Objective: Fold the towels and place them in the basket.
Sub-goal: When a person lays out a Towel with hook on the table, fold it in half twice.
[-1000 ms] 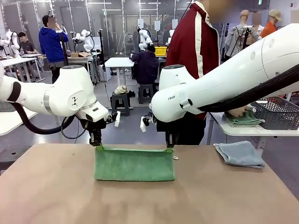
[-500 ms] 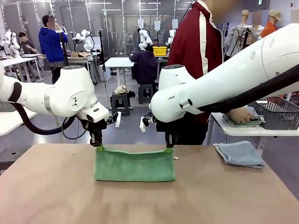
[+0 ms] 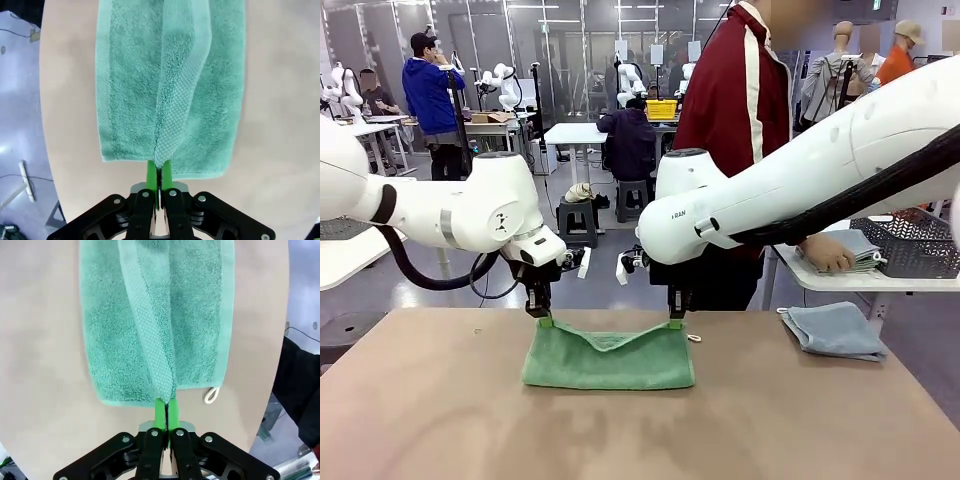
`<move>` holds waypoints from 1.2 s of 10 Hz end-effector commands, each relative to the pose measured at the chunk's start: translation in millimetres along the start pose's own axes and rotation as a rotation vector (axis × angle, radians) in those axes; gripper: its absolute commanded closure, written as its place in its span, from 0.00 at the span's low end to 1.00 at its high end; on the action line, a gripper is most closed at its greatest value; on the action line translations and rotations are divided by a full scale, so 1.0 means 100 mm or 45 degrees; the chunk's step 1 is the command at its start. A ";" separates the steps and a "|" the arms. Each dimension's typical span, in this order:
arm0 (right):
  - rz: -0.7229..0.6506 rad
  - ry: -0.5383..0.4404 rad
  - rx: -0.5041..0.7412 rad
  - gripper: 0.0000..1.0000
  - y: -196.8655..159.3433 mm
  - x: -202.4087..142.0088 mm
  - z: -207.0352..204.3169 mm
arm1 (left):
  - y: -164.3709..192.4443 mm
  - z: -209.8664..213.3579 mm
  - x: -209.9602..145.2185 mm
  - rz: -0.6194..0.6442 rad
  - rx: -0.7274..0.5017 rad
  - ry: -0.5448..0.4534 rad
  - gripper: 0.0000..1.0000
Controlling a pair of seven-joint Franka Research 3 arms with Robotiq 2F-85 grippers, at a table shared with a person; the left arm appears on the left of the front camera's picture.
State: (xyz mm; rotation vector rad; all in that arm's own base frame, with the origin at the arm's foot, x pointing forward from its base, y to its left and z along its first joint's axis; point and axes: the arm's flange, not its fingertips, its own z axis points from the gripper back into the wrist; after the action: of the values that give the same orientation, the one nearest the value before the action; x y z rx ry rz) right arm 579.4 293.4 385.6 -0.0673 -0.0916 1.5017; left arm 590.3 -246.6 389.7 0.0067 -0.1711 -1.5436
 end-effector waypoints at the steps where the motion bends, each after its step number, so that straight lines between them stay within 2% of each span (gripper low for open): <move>1: 0.014 0.014 0.023 0.98 -0.21 0.08 -0.09 | 0.25 -0.07 0.07 -0.008 -0.024 0.042 0.96; 6: -0.057 0.024 0.067 0.98 -0.43 -0.01 -0.36 | 0.48 -0.31 -0.05 0.068 -0.023 0.059 0.96; 12: -0.082 0.025 0.098 0.98 -0.54 -0.07 -0.57 | 0.56 -0.55 -0.15 0.095 -0.059 0.062 0.96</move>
State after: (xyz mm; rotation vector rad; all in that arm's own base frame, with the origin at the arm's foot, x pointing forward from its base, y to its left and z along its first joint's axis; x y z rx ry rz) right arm 631.5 283.7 334.5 -0.0179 -0.0213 1.4581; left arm 643.2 -233.5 339.3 -0.0095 -0.1039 -1.4724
